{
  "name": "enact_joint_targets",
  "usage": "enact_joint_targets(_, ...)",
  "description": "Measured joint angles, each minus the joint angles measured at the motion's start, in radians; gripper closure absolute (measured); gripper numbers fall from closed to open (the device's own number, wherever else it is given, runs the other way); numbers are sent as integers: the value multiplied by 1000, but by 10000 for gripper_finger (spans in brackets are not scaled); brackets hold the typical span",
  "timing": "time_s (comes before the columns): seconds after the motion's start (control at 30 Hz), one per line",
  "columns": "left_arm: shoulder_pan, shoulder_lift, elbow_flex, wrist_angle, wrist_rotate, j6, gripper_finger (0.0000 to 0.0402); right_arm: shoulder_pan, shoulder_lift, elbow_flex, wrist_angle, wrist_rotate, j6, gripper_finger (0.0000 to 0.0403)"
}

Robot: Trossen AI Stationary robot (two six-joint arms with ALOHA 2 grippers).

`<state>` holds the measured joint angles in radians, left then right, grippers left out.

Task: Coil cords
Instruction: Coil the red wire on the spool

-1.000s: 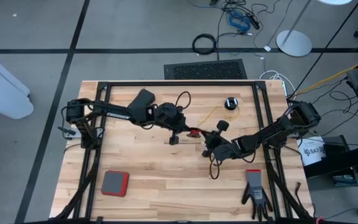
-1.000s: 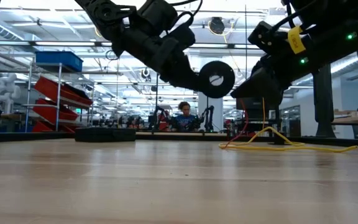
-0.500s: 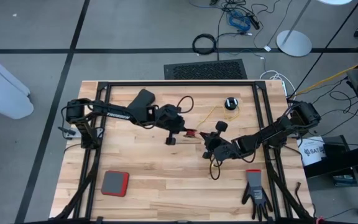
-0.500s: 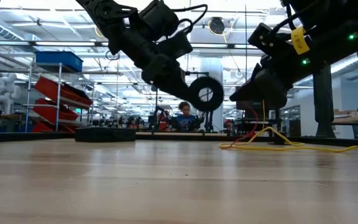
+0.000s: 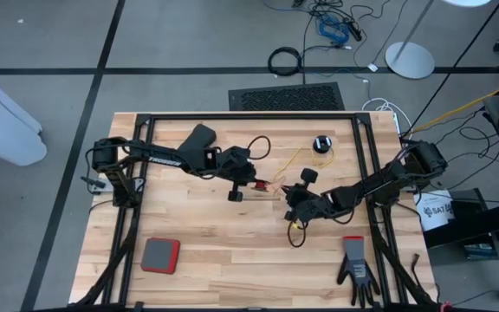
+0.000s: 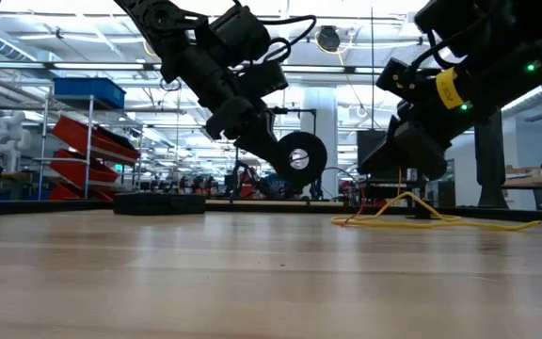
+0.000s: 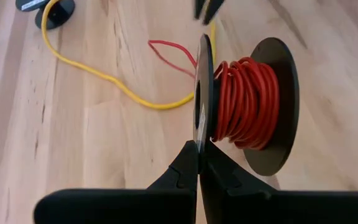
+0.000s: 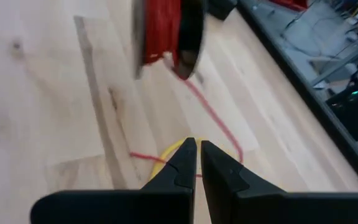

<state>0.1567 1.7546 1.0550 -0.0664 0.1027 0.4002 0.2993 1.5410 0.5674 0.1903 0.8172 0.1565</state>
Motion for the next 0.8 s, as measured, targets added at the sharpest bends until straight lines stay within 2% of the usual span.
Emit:
enact_joint_targets(0.23, 0, 0, 0, -15, -15, 6, 398, 2, 0, 0, -97, 2, 102, 388)
enact_joint_targets(0.43, 0, 0, 0, -22, -15, 7, 398, -7, 0, 0, -142, 24, 197, 361)
enact_joint_targets(0.63, 0, 0, 1, -22, -15, 7, 398, -53, -2, -66, 24, 9, 207, 317)
enact_joint_targets(0.8, -4, 0, 1, -21, -15, 7, 398, -118, -1, -151, 199, -74, 227, 294)
